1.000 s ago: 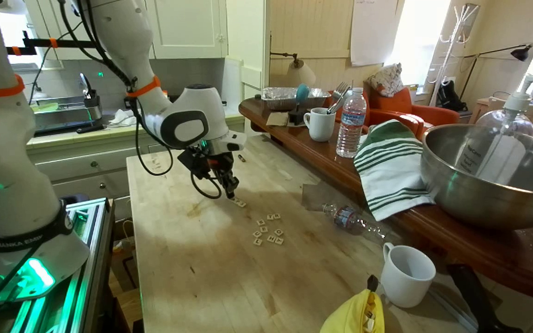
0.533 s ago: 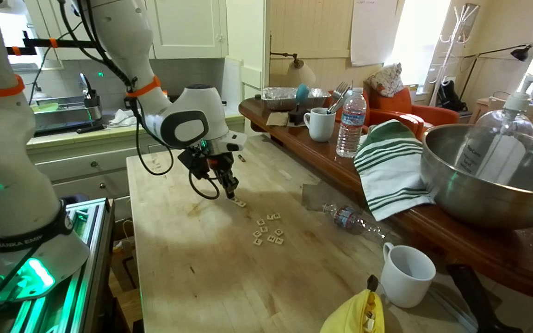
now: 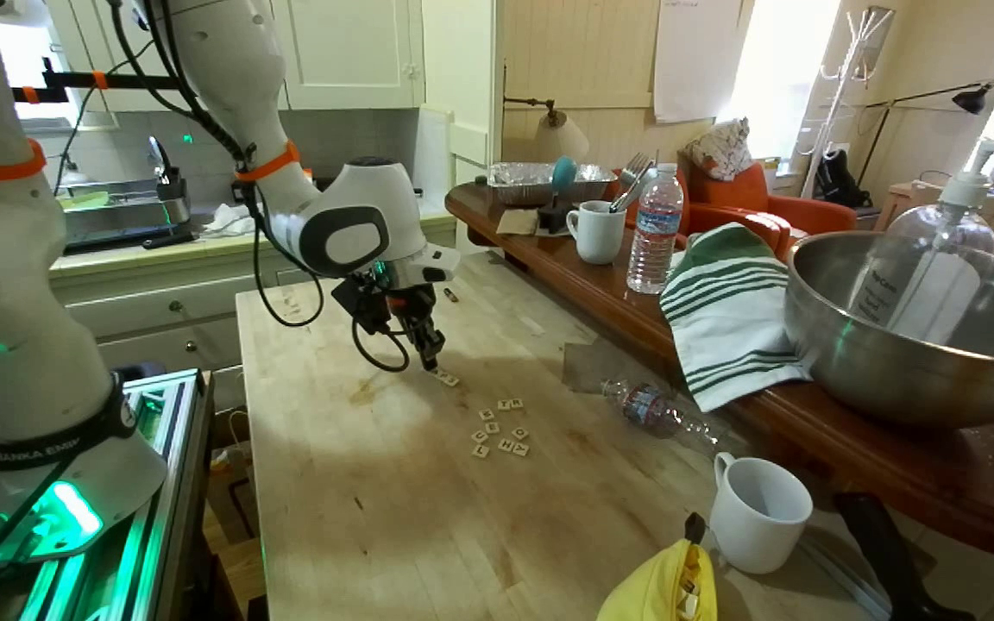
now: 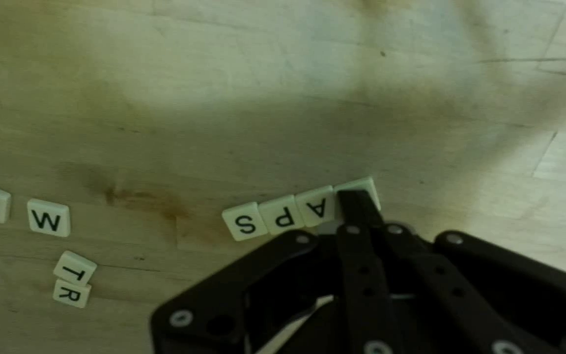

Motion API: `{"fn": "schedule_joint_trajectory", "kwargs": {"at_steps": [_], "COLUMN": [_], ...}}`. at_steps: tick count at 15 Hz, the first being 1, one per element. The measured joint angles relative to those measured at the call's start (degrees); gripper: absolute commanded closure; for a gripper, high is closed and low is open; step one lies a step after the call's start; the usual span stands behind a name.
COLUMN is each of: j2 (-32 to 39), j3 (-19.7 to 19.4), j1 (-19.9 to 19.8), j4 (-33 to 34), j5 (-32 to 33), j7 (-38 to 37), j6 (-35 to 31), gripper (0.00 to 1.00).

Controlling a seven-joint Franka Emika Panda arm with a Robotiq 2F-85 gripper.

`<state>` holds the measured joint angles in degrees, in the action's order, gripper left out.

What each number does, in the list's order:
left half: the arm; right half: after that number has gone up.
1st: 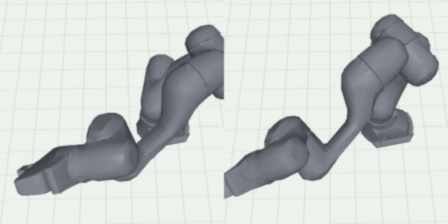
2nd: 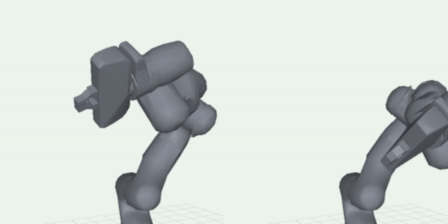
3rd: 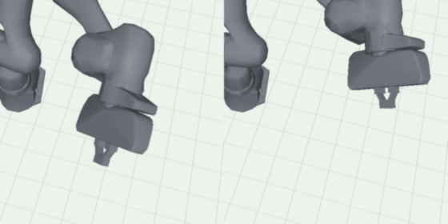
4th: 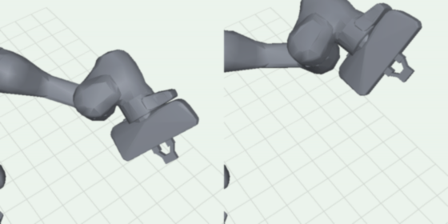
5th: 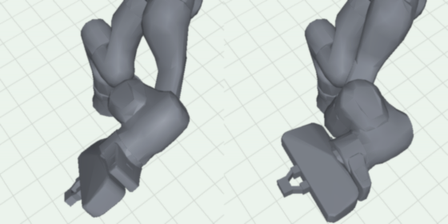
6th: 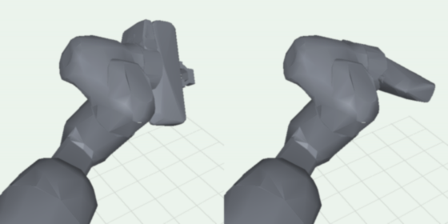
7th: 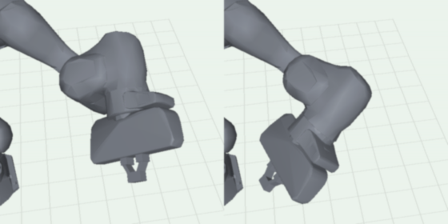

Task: Align the blocks on the table

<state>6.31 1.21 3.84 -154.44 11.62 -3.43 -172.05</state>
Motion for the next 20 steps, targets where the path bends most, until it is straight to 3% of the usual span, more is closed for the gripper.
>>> {"fn": "schedule_joint_trajectory", "kwargs": {"at_steps": [20], "j2": [-0.08], "j3": [0.13], "j1": [-0.07], "j4": [-0.1], "j5": [-1.83], "j7": [0.57], "j6": [0.0], "gripper": [1.0]}}
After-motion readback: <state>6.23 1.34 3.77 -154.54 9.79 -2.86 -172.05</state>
